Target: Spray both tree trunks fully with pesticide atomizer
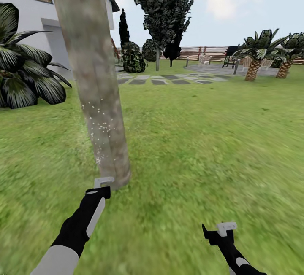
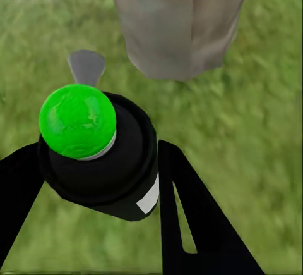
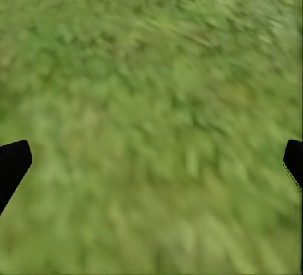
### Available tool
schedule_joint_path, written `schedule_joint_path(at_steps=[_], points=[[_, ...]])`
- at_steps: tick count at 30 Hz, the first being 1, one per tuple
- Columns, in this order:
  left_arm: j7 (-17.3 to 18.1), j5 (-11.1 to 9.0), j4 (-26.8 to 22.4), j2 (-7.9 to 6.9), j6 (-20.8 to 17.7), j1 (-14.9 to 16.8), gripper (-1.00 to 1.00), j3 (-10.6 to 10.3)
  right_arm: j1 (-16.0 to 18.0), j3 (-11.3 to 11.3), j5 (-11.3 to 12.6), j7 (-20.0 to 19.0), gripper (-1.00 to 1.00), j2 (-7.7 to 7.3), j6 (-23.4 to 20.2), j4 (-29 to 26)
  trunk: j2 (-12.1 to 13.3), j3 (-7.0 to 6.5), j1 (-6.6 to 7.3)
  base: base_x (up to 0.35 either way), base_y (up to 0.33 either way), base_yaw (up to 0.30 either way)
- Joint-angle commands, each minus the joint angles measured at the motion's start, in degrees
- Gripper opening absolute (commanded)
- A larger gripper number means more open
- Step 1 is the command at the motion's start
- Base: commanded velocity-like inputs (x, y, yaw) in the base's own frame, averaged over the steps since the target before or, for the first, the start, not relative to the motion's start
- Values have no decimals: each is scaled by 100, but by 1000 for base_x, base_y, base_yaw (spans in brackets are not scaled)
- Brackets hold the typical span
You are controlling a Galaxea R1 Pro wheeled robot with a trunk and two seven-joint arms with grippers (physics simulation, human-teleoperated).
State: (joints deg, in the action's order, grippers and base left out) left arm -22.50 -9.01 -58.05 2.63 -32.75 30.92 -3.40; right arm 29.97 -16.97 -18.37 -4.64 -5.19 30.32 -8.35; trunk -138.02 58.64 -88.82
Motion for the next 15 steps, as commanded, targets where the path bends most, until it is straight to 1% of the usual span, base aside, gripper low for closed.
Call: schedule_joint_path(at_steps=[1,7,15], points=[[-48,-3,11,1,4,1,-100,3,0,0,0,-1,100,0,0,0,0,0,0,92,-268,226],[-113,-13,22,34,23,-1,-100,19,0,1,0,-1,100,0,0,0,0,0,0,89,-269,269],[-111,0,22,28,23,0,-100,24,0,1,0,-1,100,0,0,0,0,0,0,85,-269,276]])
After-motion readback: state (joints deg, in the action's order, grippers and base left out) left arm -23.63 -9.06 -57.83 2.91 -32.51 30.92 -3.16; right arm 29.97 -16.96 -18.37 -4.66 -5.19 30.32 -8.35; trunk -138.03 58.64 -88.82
